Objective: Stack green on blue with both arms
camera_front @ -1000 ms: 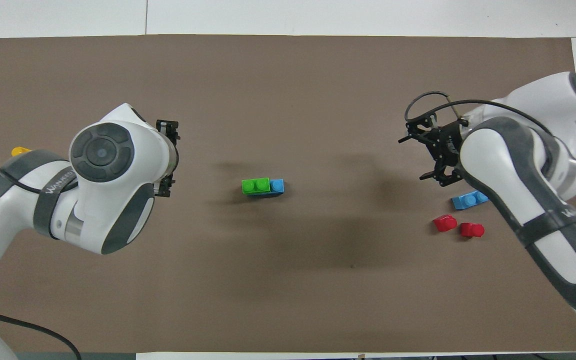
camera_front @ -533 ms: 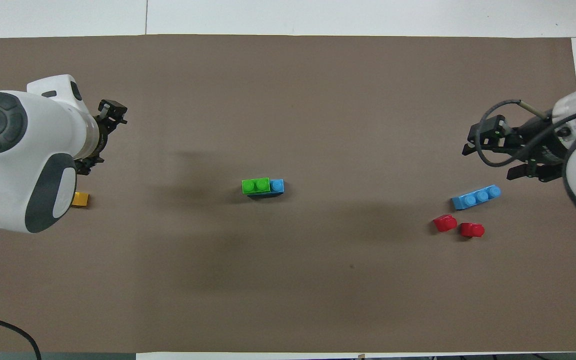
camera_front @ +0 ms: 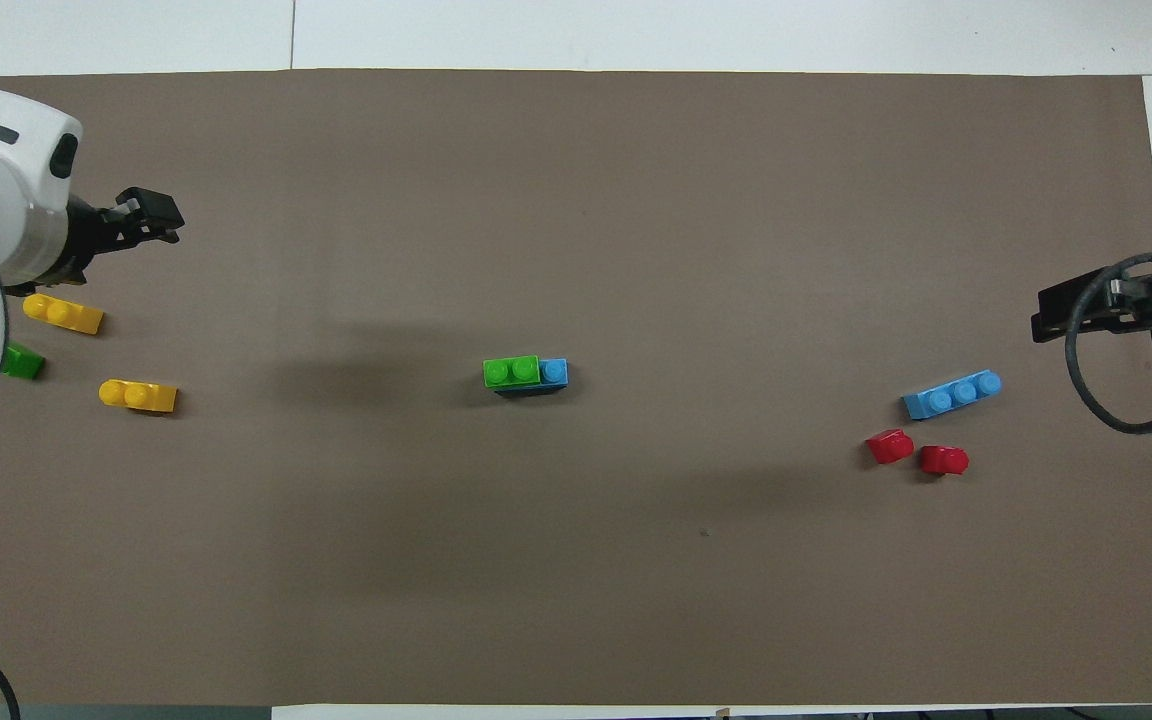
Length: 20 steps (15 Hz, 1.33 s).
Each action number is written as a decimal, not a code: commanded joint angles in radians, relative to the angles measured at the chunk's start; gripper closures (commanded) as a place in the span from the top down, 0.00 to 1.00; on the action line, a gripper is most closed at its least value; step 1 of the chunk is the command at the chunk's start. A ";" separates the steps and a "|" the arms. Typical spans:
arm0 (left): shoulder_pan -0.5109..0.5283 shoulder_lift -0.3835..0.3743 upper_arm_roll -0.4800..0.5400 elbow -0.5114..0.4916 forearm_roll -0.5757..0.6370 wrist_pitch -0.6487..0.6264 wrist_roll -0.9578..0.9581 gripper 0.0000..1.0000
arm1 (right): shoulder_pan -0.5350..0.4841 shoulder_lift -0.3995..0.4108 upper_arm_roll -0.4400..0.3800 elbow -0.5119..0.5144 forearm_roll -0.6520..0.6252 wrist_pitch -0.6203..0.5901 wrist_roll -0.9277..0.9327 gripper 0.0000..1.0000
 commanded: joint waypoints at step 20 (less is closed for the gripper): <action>0.039 -0.006 -0.019 0.278 -0.104 -0.442 0.421 1.00 | -0.011 0.030 0.011 0.015 -0.033 0.027 -0.069 1.00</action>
